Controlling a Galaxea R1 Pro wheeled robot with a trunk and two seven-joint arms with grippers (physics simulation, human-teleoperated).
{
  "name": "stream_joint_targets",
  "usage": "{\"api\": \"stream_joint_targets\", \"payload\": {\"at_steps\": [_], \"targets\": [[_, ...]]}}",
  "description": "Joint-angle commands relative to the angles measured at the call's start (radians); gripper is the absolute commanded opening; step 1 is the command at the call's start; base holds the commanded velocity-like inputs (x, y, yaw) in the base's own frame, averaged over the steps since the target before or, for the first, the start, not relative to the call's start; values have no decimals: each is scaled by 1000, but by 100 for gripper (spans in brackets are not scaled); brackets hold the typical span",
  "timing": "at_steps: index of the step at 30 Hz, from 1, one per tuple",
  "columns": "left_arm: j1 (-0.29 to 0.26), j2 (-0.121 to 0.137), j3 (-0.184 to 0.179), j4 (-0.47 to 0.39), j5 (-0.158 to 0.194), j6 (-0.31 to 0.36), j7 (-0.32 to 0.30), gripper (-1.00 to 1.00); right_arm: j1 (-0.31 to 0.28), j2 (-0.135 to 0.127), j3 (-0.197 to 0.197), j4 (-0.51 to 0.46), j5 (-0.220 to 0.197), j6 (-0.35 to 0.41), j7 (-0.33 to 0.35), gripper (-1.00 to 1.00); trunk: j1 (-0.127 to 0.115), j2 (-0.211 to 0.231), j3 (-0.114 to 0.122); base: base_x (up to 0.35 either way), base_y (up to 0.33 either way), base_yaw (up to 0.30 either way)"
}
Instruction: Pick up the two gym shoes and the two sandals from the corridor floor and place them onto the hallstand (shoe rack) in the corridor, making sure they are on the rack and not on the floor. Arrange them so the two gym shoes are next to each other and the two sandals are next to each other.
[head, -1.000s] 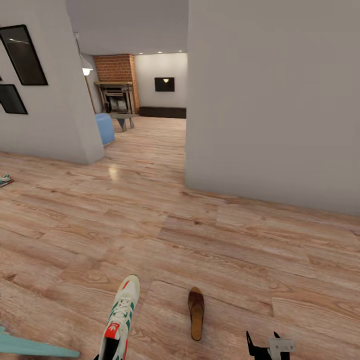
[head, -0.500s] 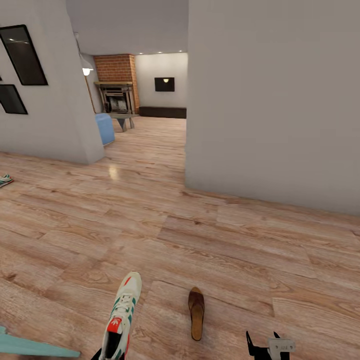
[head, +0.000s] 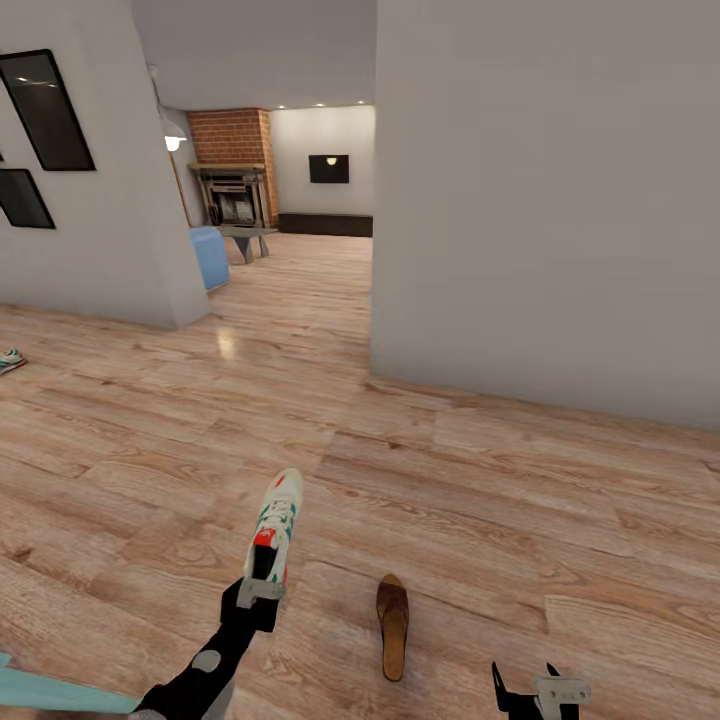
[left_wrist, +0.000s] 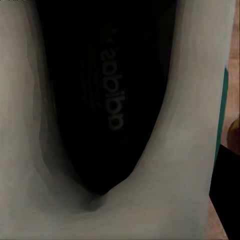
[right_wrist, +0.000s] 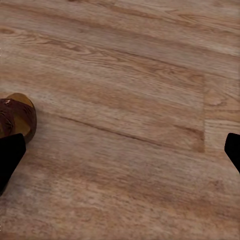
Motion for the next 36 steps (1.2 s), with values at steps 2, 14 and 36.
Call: {"api": "stream_joint_targets", "payload": {"at_steps": [2, 14, 36], "targets": [[-64, -12, 3, 1, -11, 31, -1, -100, -1, 2, -5, 1, 9, -3, 1, 100, 0, 0, -1, 0, 0, -2], [-157, -18, 7, -56, -12, 201, 0, -100, -1, 4, -7, 1, 7, -3, -3, 100, 0, 0, -1, 0, 0, 0], [-175, -25, -11, -184, -28, 228, -107, -100, -1, 2, -7, 1, 8, -3, -4, 100, 0, 0, 9, 0, 0, -247]]}}
